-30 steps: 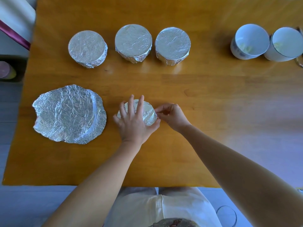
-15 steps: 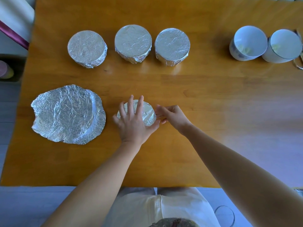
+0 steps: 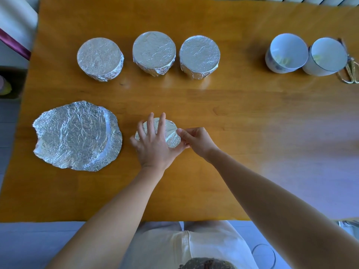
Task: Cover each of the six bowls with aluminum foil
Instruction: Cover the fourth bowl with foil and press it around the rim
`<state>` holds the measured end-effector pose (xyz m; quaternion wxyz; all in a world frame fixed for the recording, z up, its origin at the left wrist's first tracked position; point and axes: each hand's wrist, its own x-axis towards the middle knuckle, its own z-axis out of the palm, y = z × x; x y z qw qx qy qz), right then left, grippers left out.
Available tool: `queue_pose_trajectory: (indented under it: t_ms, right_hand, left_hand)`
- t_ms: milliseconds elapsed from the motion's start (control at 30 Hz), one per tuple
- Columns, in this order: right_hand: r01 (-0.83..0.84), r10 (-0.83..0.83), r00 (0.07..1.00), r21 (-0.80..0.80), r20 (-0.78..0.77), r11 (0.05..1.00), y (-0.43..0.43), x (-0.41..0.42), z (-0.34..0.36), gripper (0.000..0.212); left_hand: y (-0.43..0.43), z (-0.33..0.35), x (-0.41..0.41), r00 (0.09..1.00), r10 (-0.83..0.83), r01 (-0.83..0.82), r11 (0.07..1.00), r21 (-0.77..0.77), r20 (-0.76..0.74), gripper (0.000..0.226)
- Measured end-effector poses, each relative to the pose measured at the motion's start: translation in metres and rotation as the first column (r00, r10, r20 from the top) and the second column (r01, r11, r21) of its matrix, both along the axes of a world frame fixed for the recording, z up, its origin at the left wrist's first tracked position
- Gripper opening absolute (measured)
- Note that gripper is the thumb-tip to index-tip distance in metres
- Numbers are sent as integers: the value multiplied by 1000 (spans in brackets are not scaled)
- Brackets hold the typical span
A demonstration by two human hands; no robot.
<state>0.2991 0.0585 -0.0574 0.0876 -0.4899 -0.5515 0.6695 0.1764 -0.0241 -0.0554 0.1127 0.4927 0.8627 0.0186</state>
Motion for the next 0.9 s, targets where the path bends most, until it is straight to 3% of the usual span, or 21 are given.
queue_pose_trajectory:
  t_ms: [200,300,500,600,767,900]
  right_hand:
    - [-21,20,998,21,54,1000,1,-4,-5,34]
    - [-6,7,999,-18,54,1000,3,-3,-2,36]
    - [-40,41,996,-16,78,999,4,-4,6,33]
    - [34,-37,996,52,76,998,4,-7,9,33]
    - [-6,2,996,49,87,999,-5,-16,5,39]
    - [-25,21,996,56,85,998,-7,-17,1,26]
  left_hand:
    - [-1,1,-4,999,-32,32,999,-1,12,110]
    - [-4,1,-8,994,-65,57,994,98,87,96]
    - [-9,11,-18,961,79,-148,957,250,266,82]
    - [-23,13,-28,934,99,-210,929,304,343,90]
    - [-53,-4,-29,962,-29,-26,980,199,271,115]
    - [-59,-10,-29,961,-58,17,988,152,271,128]
